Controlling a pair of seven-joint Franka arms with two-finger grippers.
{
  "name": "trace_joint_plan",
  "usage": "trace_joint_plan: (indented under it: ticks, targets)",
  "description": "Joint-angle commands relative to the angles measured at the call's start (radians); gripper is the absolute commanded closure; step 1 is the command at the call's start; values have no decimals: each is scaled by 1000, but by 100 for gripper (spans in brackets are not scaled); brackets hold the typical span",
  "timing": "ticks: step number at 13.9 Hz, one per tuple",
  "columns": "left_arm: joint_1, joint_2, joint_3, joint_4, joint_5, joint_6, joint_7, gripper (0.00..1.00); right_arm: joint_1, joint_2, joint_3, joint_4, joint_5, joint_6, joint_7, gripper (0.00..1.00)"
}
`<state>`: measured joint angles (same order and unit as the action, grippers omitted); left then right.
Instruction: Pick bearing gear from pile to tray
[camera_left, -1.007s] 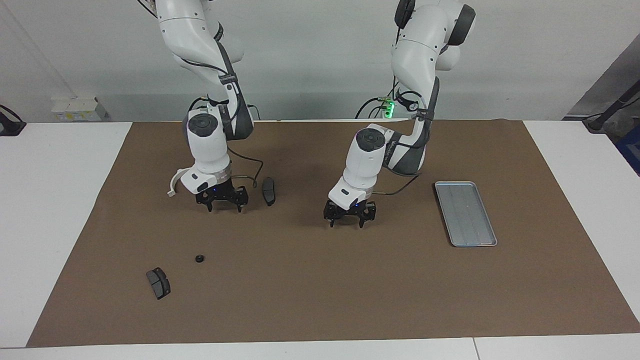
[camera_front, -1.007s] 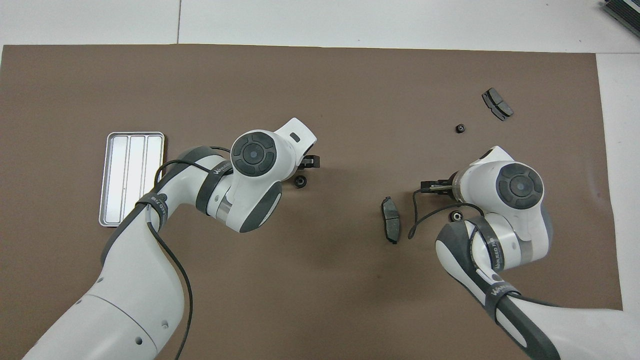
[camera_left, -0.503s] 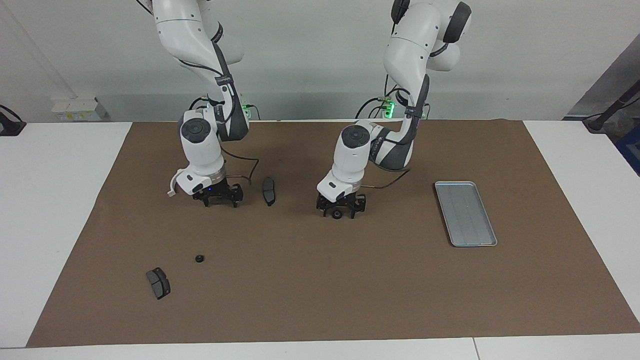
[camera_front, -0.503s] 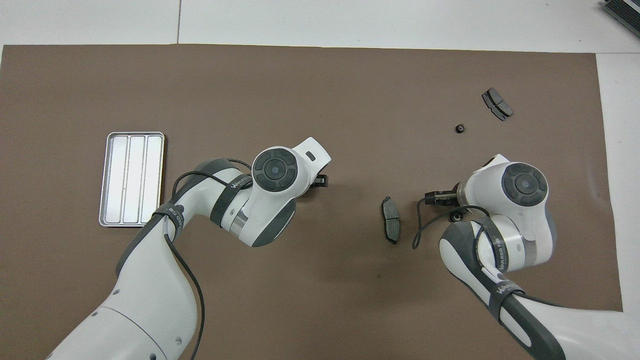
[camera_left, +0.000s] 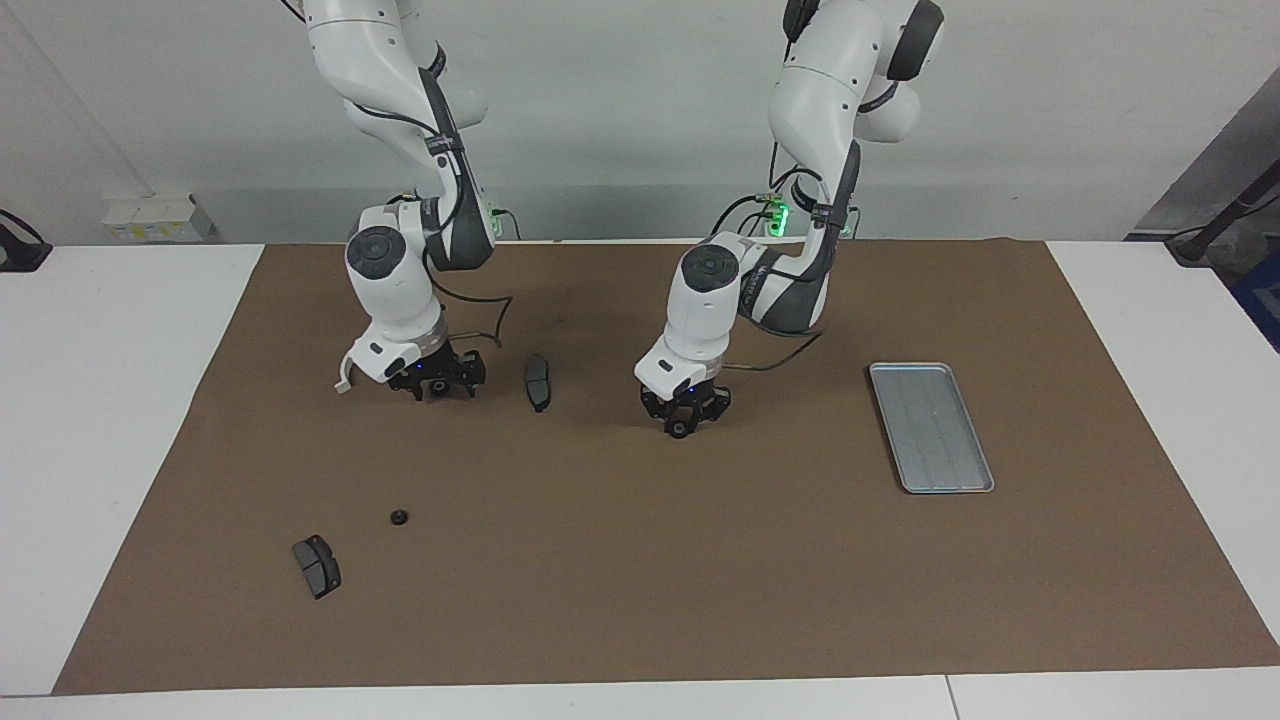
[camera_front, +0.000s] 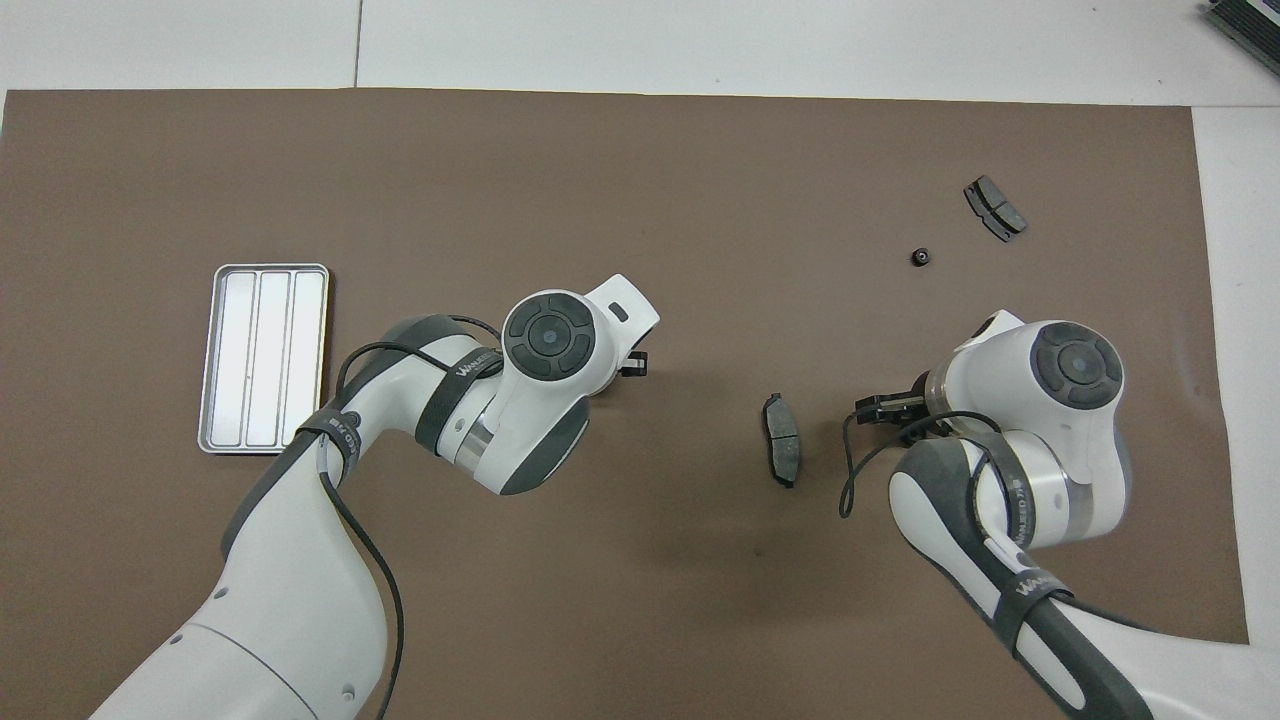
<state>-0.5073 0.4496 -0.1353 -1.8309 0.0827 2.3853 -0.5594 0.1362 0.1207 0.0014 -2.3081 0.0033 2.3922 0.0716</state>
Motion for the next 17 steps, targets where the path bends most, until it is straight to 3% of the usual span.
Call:
trace_joint_plan:
  ticks: [1, 3, 5, 7, 10, 11, 13, 17]
  targets:
    - [-5, -9, 11, -18, -21, 3, -27, 100, -38, -36, 9, -50, 27, 1, -73, 16]
    - [15, -5, 19, 36, -37, -65, -25, 100, -46, -44, 11, -59, 29, -8, -79, 18]
    - [117, -2, 17, 135, -37, -167, -11, 100, -46, -47, 11, -59, 32, -30, -84, 21]
    - [253, -44, 5, 154, -37, -202, 9, 100, -46, -47, 11, -60, 35, -36, -95, 34]
    - [431, -120, 6, 128, -61, -257, 187, 100, -44, -47, 11, -59, 47, -47, -107, 78]
    - [485, -126, 8, 124, -69, -279, 288, 100, -46, -55, 9, -54, 47, -48, -108, 80]
    - [584, -159, 8, 40, -70, -278, 495, 100, -43, -73, 11, -48, 67, -51, -110, 100]
    - [682, -222, 11, -132, -72, -203, 697, 100, -18, -43, 11, 54, 99, -51, -79, 100]
